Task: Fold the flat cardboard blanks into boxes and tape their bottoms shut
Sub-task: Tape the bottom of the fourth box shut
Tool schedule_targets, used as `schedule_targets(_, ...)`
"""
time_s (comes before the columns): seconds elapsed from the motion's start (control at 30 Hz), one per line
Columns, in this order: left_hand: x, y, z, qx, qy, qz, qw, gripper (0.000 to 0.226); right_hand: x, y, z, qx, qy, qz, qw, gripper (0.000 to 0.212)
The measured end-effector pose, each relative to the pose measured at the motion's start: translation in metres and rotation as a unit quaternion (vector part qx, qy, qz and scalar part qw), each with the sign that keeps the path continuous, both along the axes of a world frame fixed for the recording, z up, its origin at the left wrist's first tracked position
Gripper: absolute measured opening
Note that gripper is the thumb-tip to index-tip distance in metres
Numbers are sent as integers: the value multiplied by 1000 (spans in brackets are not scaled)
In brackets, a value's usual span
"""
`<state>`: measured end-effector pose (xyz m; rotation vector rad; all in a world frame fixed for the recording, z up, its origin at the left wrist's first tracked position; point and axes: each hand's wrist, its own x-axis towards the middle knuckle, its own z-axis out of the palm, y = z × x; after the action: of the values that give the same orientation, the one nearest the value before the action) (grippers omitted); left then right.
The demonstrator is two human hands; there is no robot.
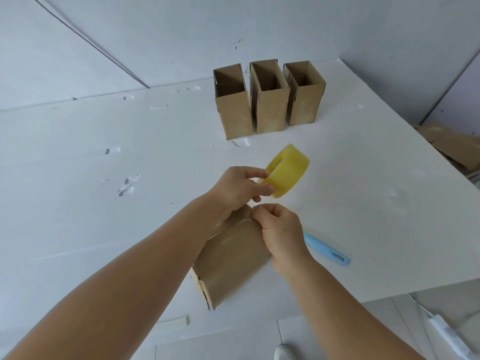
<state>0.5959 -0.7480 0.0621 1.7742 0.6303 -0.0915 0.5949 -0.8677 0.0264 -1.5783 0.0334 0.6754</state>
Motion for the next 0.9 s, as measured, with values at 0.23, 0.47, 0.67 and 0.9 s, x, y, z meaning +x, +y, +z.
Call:
schedule_targets(0.23,-5,-3,-3,-34,-1,67,997,33,-7,3,-6,7,-40,-22,999,18)
schedule_targets(0.47,0,-7,-7,-141,-97,250,953,29,-17,-10,-24,-30,-74,-47,996,26)
schedule_targets(0.67,-32,-1,20,-80,-150,220,960,29,-21,-11,-27,-9,-72,-78,994,19)
schedule_targets(0.9,-102,-26,9,-13,-205,298,932,20,-34,-6,-26,2,-49,-75,996,15)
